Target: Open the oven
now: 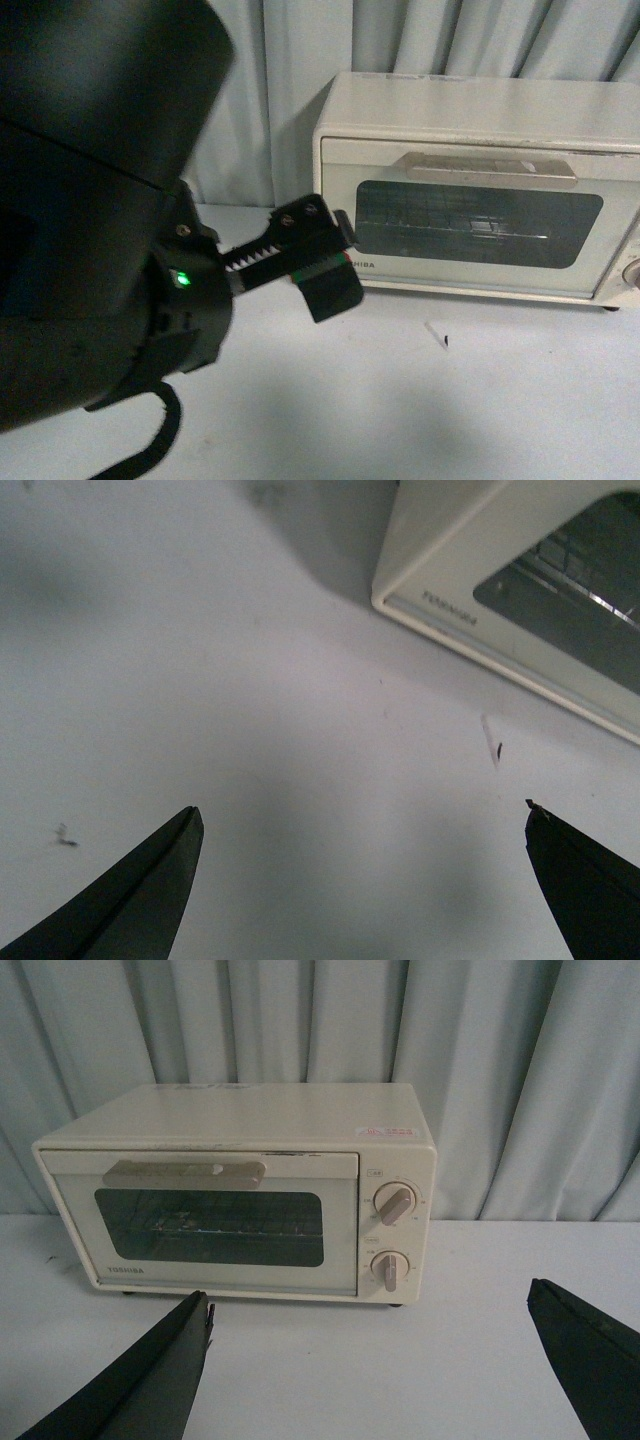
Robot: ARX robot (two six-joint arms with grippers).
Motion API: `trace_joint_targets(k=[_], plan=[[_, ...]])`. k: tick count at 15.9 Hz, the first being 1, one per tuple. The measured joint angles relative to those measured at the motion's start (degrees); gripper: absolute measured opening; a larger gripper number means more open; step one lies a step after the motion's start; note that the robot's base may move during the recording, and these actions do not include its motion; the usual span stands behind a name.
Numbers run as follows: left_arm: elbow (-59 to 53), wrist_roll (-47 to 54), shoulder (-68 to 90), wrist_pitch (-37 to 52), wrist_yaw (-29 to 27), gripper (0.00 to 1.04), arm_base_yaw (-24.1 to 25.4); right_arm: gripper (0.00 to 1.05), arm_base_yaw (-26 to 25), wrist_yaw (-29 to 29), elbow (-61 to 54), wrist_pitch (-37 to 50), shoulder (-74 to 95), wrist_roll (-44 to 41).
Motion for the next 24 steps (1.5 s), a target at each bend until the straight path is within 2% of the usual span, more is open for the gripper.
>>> trace_joint_targets(k=[4,8,9,10,12,19,22,24], plan=[[-2.7,5.2,-5.1,0.3,-3.8,0.98,1.5,0.98,0.0,0.0,0.0,0.0,0.0,0.0],[-2.7,8.2,-4.7,0.3,-3.7,0.98,1.1,0.98,0.0,0.0,0.0,0.0,0.0,0.0],[2.0,4.2,-0.7,-5.6,2.8,0.98,2.0,0.98,0.0,0.0,0.0,0.0,0.0,0.0],[13.5,-4.7,10.4,-12.0,10.8,0.98,1.5,0.98,0.0,0.0,0.0,0.0,0.0,0.0],[27.1,-17.5,22.0,-18.8,15.6,0.98,-1.1,0.98,0.0,0.0,0.0,0.0,0.0,0.0],[29.2,-28.6,26.8,-18.7,16.9,0.98,0.2,0.98,0.0,0.0,0.0,0.0,0.0,0.0],[27.3,-34.8,26.6,-13.8,17.0,0.98,-1.0,0.98,0.0,0.0,0.0,0.0,0.0,0.0],[24.6,-38.0,26.2,-10.7,15.0,0.98,-1.8,0.98,0.0,0.0,0.0,0.0,0.0,0.0]])
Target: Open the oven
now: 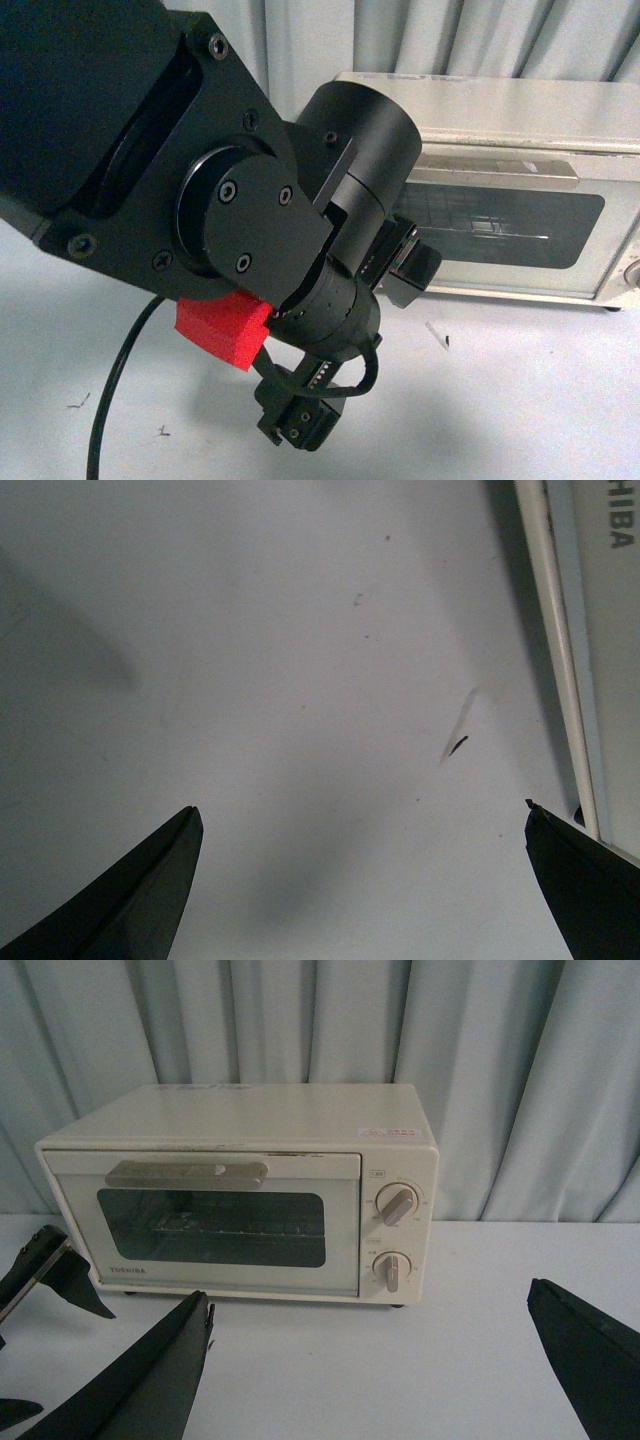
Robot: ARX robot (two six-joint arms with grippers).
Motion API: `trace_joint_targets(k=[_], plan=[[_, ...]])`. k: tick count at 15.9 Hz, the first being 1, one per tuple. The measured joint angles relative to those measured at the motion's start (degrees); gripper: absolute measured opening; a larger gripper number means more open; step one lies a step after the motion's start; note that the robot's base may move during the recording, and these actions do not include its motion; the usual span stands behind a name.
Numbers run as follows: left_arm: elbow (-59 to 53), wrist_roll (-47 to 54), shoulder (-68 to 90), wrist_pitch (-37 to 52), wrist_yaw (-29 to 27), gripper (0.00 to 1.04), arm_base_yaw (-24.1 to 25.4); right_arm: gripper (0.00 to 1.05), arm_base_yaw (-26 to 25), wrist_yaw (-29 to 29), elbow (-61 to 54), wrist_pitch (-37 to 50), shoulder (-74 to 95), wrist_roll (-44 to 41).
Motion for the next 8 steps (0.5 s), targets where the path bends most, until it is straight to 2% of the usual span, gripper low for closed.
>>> trace_joint_targets(k=[8], plan=[[-4.0,-1.9,1.3,3.1,-2.4,0.98,0.4,0.98,0.0,0.0,0.0,0.0,0.0,0.0]])
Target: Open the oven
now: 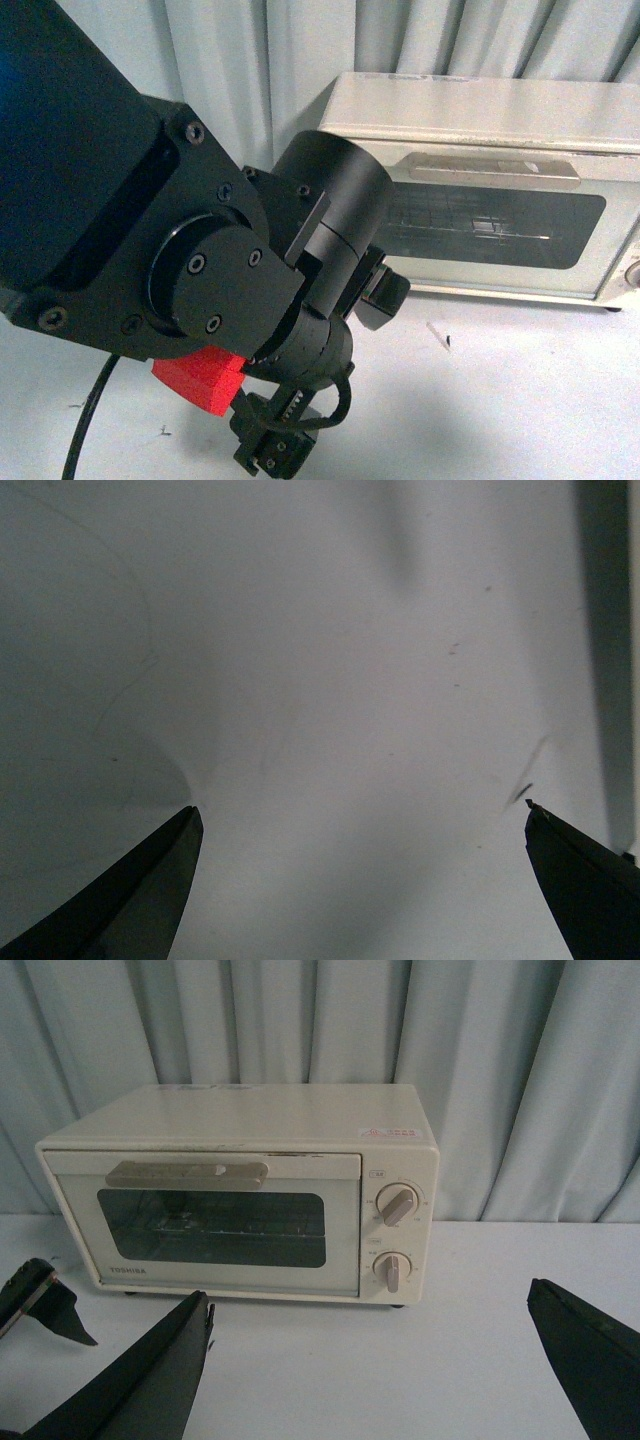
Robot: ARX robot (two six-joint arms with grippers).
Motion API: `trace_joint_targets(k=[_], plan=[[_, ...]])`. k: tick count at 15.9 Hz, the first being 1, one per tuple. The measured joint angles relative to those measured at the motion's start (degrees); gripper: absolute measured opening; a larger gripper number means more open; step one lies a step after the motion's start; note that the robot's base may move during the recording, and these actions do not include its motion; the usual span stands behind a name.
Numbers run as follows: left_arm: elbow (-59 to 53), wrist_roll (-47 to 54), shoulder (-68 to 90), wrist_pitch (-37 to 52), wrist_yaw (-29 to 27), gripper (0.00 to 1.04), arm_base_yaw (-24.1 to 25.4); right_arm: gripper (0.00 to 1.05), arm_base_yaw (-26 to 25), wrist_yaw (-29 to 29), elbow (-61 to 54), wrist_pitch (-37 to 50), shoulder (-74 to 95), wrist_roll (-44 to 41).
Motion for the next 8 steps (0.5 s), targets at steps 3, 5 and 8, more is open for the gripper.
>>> trace_joint_targets(k=[3,5,8], plan=[[0.2,0.1,0.9,0.2,-0.2,0.98,-0.8,0.98,0.0,0.0,0.0,0.0,0.0,0.0],[0.2,0.1,0.9,0.1,0.0,0.98,-1.0,0.98,0.0,0.0,0.0,0.0,0.0,0.0],[1.0,1.7,0.9,0.3,0.5,0.98,-1.3,0.98,0.0,0.0,0.0,0.0,0.0,0.0]])
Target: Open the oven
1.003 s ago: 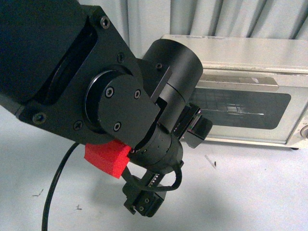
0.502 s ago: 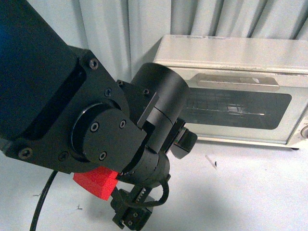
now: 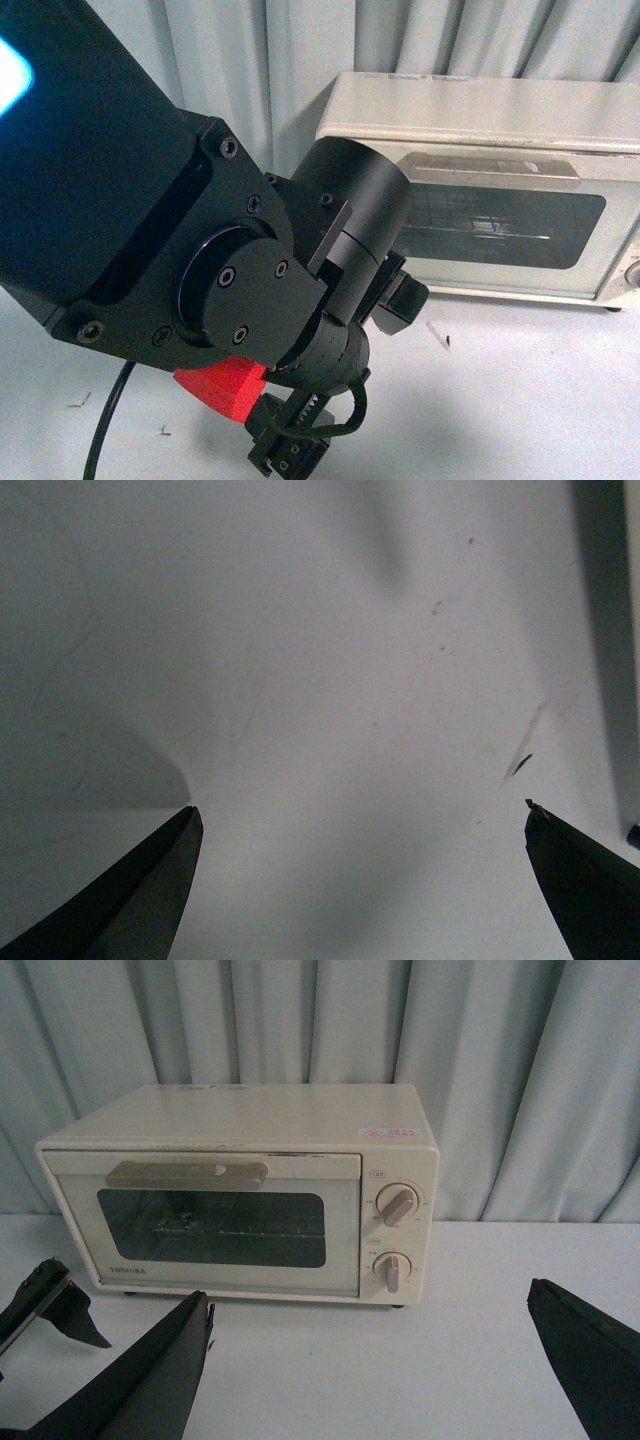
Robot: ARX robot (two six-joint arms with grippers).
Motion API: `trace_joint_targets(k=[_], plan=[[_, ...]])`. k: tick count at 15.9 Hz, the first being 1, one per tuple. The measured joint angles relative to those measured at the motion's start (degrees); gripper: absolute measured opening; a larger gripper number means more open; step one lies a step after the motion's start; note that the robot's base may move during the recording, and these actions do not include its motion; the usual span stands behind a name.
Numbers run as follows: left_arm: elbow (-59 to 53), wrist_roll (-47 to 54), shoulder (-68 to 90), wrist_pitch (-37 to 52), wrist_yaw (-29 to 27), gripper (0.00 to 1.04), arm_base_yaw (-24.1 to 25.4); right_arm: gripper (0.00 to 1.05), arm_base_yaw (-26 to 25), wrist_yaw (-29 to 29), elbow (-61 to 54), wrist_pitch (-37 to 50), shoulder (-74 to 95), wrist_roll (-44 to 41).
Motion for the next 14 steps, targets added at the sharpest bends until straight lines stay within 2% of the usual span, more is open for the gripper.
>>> trace_joint_targets(k=[14], plan=[[0.1,0.9,0.0,-0.7,0.2,0.98,-0.1,0.98,0.0,0.0,0.0,0.0,0.0,0.0]])
